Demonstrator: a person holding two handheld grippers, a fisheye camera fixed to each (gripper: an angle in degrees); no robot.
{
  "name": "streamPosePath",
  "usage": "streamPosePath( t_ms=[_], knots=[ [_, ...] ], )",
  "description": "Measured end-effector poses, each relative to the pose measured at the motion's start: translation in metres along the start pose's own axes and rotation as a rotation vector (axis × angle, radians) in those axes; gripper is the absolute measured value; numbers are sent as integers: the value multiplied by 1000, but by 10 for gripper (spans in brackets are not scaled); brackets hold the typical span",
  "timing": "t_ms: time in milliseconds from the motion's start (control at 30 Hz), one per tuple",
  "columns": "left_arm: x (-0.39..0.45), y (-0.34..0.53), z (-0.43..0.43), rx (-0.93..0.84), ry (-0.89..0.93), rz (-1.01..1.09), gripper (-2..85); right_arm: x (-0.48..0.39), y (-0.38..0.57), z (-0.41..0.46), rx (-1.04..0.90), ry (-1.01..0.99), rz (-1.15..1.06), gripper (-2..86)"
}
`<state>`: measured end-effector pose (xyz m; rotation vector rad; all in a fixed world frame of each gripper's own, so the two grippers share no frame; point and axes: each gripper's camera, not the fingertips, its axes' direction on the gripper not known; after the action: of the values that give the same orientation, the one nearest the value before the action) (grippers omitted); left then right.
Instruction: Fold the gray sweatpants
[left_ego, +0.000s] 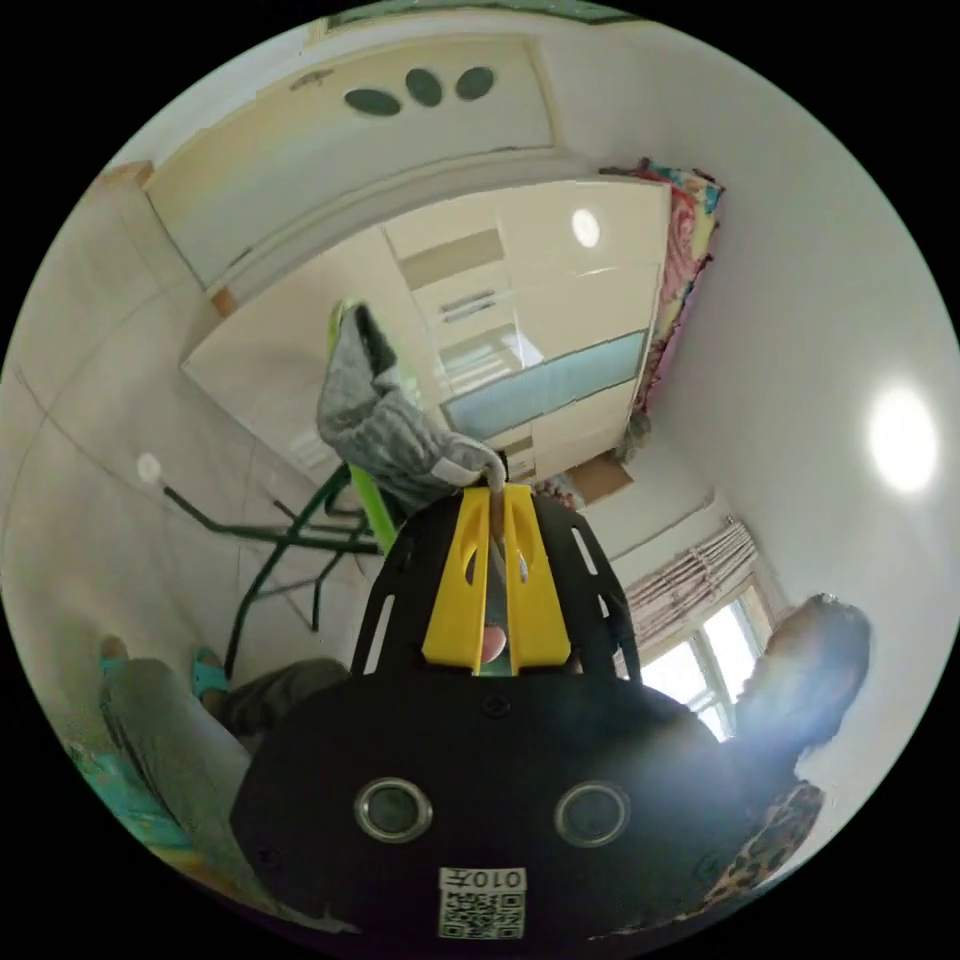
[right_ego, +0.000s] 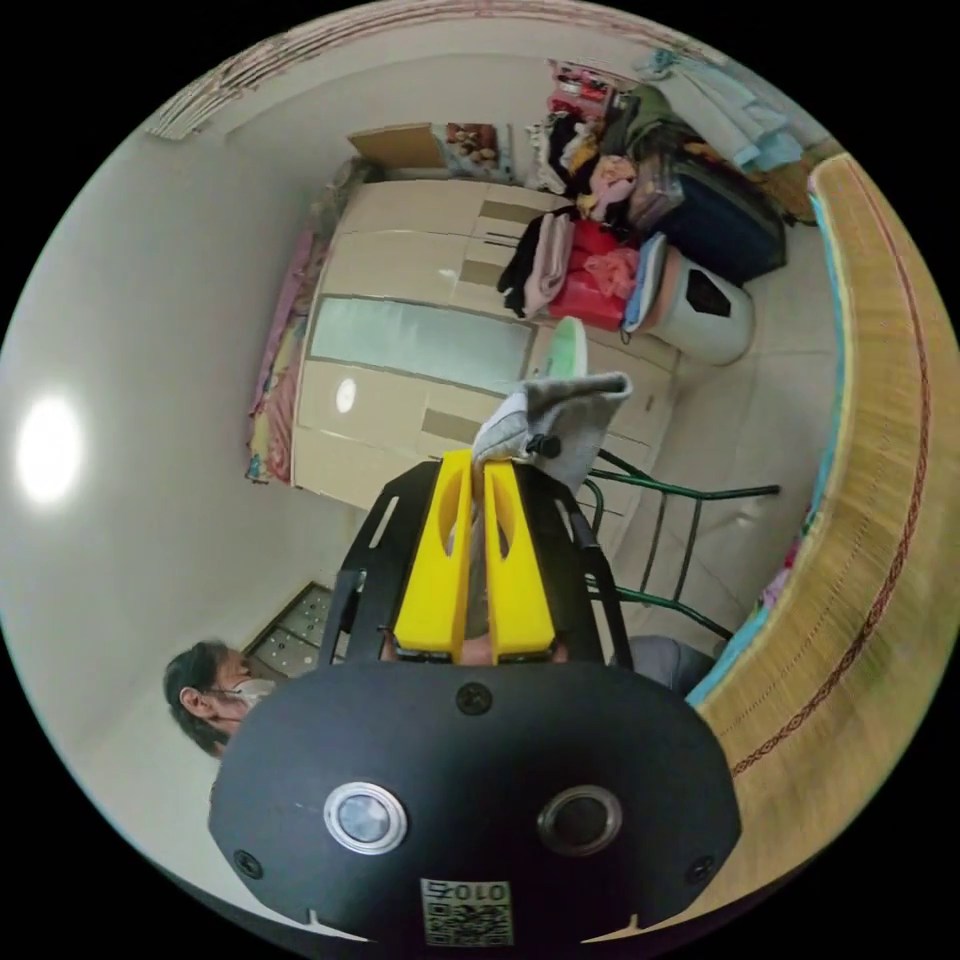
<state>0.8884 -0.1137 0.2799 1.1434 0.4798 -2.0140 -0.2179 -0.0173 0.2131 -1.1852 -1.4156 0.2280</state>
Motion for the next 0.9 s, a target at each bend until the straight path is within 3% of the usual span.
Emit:
streamPosePath(
  t_ms=[300,433,667,900],
  knots=[
    [70,17,-7,25,40,181,5,-94,13,-54,132,-195,-190,39],
    [102,17,-11,37,52,250,5,-121,-8,-43,133,-185,-184,39],
    [131,-22,34,-37,34,282,6,-170,-111,62,17,-155,-150,39],
    [181,-103,100,-114,-116,329,7,-234,-241,208,-75,-72,-180,40]
  ],
)
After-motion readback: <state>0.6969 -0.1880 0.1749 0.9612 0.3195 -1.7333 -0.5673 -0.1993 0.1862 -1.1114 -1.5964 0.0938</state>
